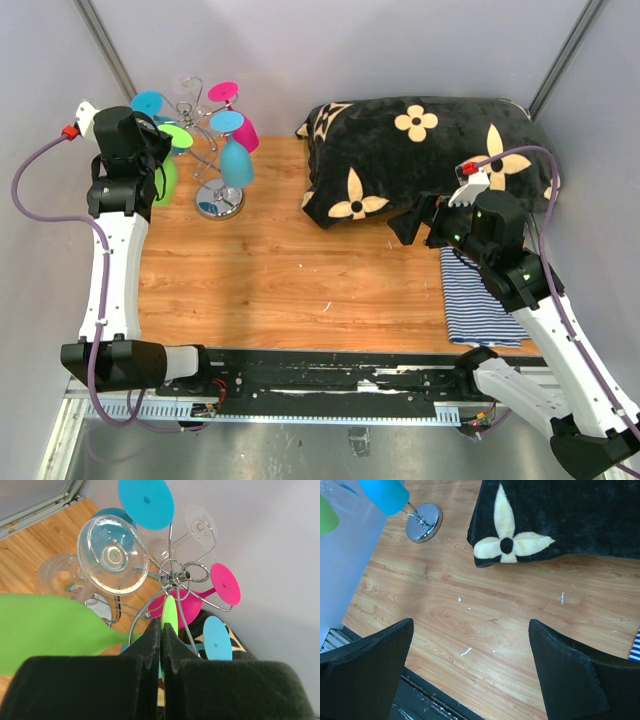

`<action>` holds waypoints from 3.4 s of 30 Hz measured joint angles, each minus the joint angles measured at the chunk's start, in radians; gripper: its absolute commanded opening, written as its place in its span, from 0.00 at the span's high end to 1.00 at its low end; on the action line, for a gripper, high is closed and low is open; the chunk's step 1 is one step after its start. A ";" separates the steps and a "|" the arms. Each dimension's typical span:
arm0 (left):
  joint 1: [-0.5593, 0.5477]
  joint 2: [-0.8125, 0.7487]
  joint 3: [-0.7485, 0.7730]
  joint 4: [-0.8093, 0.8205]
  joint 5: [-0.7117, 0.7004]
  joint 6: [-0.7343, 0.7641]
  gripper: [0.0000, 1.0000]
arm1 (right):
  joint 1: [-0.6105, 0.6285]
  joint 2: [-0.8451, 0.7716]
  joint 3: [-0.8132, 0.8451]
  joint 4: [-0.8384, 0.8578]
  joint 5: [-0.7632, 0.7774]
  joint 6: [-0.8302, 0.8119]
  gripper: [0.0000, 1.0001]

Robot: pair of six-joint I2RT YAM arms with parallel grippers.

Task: Take the wine glass off the wine glass rack
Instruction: Pick up the wine glass from the wine rack.

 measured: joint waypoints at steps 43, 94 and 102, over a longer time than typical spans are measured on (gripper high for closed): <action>0.000 0.101 0.001 0.132 0.179 -0.037 1.00 | 0.000 -0.127 -0.046 -0.051 0.093 -0.028 0.02; -0.046 -0.663 -0.539 0.268 0.679 -0.100 0.99 | 0.000 -0.109 -0.136 0.128 -0.067 -0.045 0.02; -0.047 -0.772 -0.660 0.236 0.814 -0.048 0.99 | 0.000 -0.039 -0.144 0.248 -0.168 0.003 0.01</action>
